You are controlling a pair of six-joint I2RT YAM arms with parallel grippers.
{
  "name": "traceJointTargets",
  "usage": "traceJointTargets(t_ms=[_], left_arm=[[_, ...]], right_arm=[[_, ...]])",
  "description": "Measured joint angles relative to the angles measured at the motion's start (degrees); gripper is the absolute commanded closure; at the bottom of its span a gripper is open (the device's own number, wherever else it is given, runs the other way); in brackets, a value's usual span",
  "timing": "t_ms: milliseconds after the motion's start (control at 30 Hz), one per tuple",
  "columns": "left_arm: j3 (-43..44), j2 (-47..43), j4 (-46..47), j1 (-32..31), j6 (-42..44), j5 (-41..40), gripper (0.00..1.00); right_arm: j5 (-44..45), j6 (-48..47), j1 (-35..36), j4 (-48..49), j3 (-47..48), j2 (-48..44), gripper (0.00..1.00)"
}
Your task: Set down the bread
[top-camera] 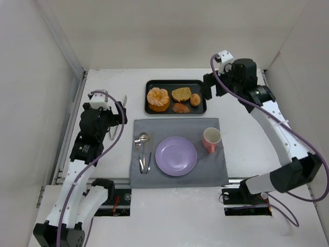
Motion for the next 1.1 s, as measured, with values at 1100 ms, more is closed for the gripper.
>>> traceJointTargets(t_ms=[1100], left_arm=[[3.4, 40.6, -1.1, 8.7, 2.0, -5.9, 0.0]], right_arm=[[-7.0, -5.2, 0.0, 6.1, -11.9, -13.1, 0.0]])
